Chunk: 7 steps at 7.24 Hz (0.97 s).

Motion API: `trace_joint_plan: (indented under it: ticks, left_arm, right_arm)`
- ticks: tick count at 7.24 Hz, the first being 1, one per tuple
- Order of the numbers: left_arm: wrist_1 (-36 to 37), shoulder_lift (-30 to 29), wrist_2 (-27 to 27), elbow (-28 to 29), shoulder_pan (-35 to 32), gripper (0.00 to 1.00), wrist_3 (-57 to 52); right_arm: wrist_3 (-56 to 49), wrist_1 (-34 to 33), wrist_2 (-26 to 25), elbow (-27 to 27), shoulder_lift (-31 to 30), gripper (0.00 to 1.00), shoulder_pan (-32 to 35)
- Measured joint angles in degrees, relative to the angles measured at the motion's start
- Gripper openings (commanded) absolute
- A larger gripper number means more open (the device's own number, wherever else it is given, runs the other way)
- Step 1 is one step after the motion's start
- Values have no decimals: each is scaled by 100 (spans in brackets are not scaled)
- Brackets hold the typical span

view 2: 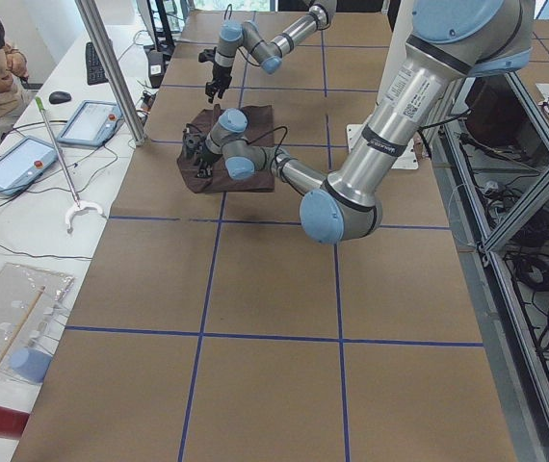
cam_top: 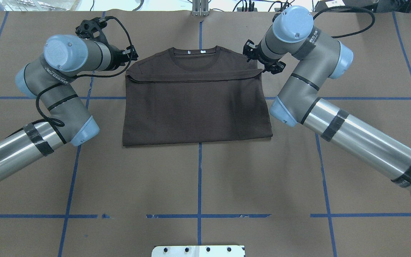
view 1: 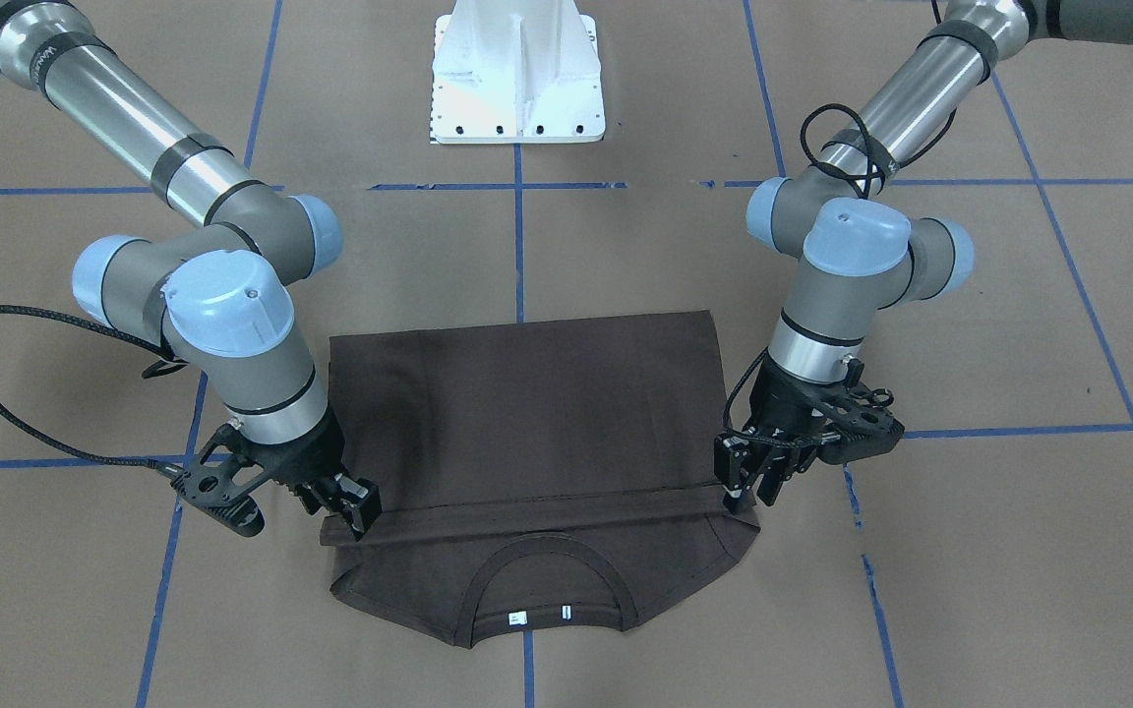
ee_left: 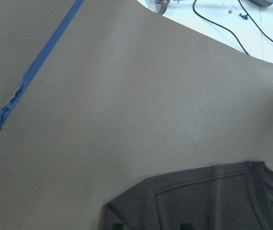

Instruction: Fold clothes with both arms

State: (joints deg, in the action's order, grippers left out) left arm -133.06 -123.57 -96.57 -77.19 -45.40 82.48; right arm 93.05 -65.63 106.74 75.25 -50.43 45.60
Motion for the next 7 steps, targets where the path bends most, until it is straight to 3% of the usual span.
trace_joint_plan:
  ticks: [3,5,7]
  left_arm:
    - [-34,456,-368,-598,-26,56,7]
    - [-34,495,-392,-645,-9,57,13]
    - [-26,480,-381,-658,1,58,20]
  right_arm:
    - [1223,24,-138,2012,-1597,85,-799]
    - [1823,29,-397,2392,-1969,83,-1186]
    - [2152,30,-570,2376,-2079,80,-1433]
